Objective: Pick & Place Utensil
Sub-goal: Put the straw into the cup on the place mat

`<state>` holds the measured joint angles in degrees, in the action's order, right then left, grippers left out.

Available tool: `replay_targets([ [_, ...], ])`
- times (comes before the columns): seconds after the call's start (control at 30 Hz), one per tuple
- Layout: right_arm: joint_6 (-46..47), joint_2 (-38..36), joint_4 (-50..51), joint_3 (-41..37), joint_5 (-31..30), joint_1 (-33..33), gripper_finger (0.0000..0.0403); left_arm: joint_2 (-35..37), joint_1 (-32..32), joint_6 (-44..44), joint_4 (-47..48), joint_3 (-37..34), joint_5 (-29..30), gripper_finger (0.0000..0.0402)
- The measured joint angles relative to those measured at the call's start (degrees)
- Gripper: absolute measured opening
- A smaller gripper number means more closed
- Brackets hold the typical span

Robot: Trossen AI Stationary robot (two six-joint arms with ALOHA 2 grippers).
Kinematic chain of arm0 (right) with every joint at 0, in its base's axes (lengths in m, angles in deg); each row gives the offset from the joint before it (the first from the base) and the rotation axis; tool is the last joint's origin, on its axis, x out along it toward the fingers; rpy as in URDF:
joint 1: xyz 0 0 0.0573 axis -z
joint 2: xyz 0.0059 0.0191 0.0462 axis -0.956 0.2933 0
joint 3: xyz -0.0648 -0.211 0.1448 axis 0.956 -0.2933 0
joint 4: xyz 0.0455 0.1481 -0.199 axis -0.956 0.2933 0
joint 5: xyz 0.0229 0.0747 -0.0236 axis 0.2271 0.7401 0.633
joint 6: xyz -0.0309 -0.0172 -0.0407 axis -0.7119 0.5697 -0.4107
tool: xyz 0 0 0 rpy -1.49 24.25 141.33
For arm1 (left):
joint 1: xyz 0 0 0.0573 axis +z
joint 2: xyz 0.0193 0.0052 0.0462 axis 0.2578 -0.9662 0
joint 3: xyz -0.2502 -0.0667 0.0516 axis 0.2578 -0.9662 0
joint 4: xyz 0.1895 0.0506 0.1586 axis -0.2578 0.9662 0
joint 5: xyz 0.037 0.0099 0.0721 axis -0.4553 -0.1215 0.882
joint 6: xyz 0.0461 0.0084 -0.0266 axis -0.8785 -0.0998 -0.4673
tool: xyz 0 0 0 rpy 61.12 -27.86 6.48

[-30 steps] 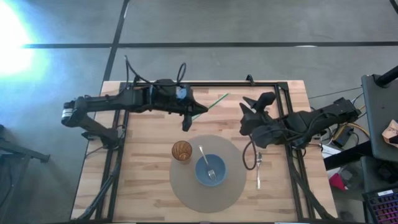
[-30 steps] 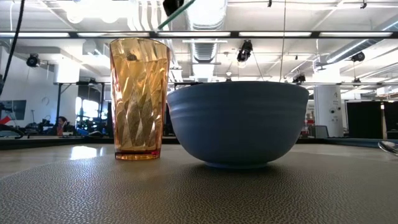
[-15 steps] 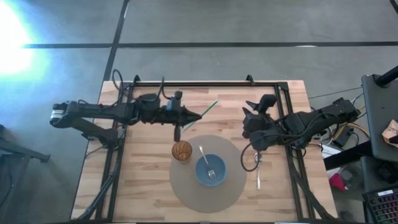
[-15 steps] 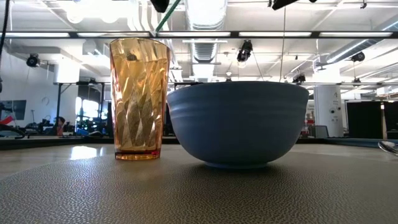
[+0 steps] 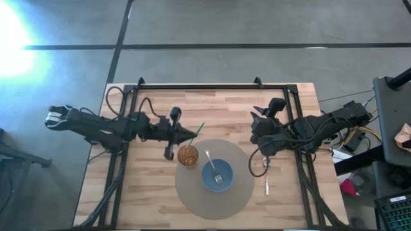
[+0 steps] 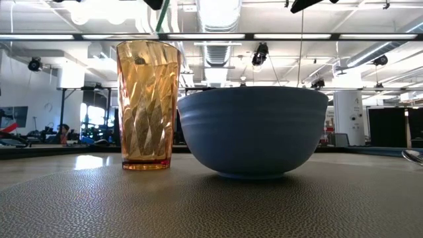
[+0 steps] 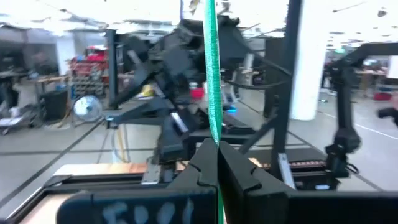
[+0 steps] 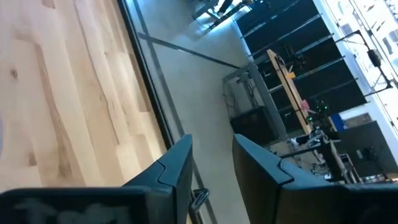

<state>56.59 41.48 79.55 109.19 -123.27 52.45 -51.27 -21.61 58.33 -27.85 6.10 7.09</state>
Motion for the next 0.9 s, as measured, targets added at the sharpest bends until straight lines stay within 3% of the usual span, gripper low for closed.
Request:
replay_targets([
  [0.43,1.3,0.0,0.0,0.0,1.4,0.0,0.0092,0.1,-8.5,-4.5,-10.5,-7.1,0.1,0.0],
  [0.9,1.5,0.0,0.0,0.0,1.5,0.0,0.0088,-2.0,-9.2,-6.8,-25.8,-16.5,0.5,0.0],
])
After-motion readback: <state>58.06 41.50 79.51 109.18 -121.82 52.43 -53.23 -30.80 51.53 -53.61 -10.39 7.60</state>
